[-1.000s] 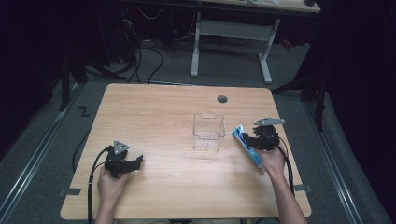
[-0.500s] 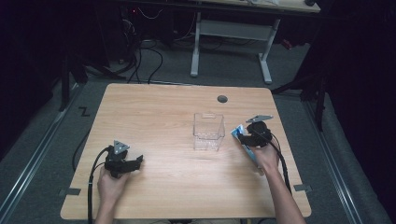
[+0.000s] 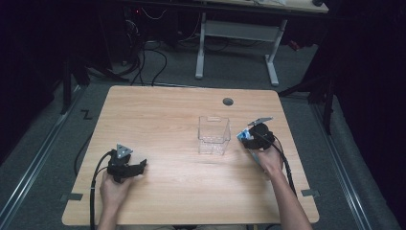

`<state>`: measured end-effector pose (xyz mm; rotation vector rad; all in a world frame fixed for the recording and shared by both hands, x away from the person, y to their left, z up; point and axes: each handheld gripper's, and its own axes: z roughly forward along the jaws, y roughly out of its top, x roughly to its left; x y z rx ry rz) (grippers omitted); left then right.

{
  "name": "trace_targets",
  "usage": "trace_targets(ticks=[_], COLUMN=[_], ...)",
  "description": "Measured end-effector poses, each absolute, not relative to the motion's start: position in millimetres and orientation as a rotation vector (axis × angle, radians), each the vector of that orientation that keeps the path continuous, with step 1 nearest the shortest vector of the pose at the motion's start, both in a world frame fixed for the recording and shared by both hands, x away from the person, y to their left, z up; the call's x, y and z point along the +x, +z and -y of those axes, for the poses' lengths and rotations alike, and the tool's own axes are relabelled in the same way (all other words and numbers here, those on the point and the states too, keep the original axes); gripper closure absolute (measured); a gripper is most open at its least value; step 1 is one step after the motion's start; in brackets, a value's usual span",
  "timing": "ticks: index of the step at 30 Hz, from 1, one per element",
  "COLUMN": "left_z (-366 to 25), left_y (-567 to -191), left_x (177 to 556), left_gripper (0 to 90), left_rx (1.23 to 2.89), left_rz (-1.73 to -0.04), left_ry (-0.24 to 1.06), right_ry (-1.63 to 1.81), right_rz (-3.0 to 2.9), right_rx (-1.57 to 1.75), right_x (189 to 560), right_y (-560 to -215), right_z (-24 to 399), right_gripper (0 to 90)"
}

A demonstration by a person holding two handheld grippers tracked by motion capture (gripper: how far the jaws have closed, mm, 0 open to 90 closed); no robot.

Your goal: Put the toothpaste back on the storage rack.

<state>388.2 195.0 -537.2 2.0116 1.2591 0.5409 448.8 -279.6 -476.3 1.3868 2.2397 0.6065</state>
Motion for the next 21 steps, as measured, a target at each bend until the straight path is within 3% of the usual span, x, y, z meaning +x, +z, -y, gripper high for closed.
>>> trace_targets(ticks=[21], left_z=[-195], left_y=[-537], left_x=[388], left_gripper=[24.1], left_rx=[2.012], left_rz=[-1.259], left_ry=[0.541], right_ry=[0.481], right_rz=[-2.28], right_rx=[1.416], right_x=[461], right_y=[-495], right_z=[279], right_gripper=[46.9])
